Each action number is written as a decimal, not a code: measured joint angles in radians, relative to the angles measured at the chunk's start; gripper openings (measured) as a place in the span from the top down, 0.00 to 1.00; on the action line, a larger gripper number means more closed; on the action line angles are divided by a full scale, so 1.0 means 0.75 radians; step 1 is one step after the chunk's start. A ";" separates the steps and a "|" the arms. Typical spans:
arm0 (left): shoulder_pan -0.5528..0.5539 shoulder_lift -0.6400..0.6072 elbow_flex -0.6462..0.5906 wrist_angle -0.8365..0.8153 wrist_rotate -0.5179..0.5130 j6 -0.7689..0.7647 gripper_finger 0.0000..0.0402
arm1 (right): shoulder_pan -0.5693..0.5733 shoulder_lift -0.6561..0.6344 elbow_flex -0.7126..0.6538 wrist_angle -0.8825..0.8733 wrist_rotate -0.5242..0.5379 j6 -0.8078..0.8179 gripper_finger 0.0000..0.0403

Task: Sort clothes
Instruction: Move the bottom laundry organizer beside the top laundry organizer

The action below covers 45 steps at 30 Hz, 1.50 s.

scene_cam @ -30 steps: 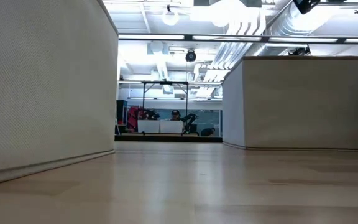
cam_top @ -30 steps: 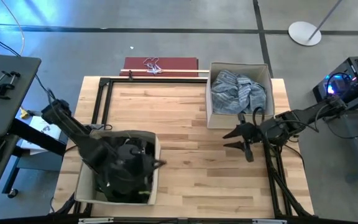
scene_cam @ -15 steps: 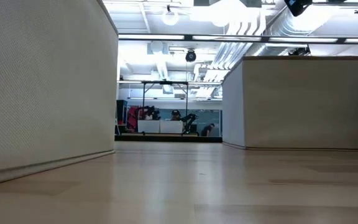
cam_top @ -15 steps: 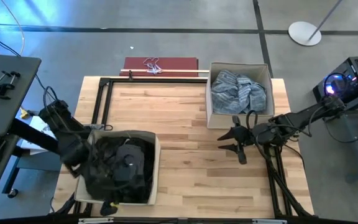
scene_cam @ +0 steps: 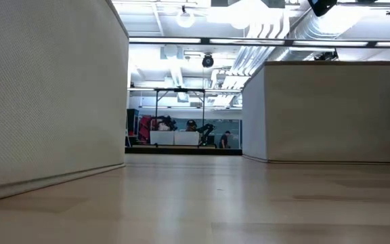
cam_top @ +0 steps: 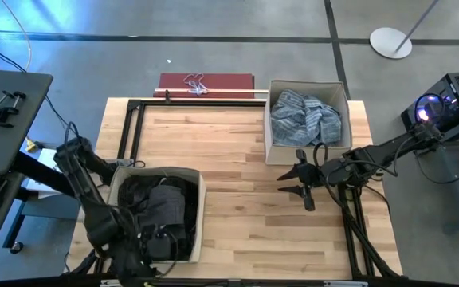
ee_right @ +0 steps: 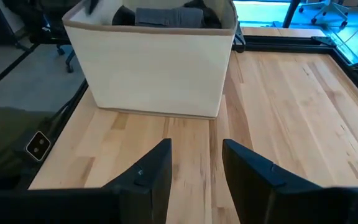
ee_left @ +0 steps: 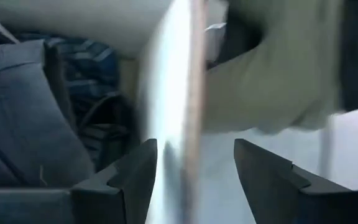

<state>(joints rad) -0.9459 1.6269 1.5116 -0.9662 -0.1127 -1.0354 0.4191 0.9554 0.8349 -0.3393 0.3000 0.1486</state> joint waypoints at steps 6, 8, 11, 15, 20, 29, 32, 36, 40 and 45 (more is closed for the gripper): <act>0.037 0.117 -0.001 -0.148 0.041 0.220 0.57 | 0.000 0.000 0.000 0.001 0.001 0.000 0.68; 0.060 0.147 -0.001 -0.183 0.055 0.317 0.64 | 0.000 0.000 0.000 0.002 0.001 0.000 0.68; 0.111 0.170 0.000 -0.224 0.066 0.501 0.80 | 0.000 0.000 0.000 0.002 0.001 0.004 0.68; 0.218 0.178 0.003 -0.280 0.031 0.745 0.97 | 0.000 0.000 0.000 0.005 0.001 0.010 0.68; 0.413 0.178 0.001 -0.279 -0.050 1.118 0.99 | 0.000 0.000 0.000 0.012 0.001 0.014 0.68; 0.888 0.184 -0.004 -0.089 -0.186 1.793 1.00 | 0.007 -0.002 0.000 0.009 0.001 0.046 0.68; 1.049 0.194 -0.004 0.043 -0.190 1.983 1.00 | 0.018 -0.026 0.000 -0.002 0.000 0.064 0.68; 1.236 0.223 -0.004 0.161 -0.154 2.174 1.00 | 0.032 -0.079 0.001 -0.035 0.001 0.116 0.68; 1.385 0.284 0.001 0.359 -0.091 2.177 1.00 | 0.047 -0.127 0.002 -0.059 0.004 0.165 0.68; 1.495 0.355 0.007 0.517 -0.052 2.150 1.00 | 0.056 -0.146 0.002 -0.061 0.010 0.183 0.68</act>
<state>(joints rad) 0.1754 1.8932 1.5166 -0.5786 -0.1517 0.5769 0.4610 0.8461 0.8364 -0.3853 0.3076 0.2855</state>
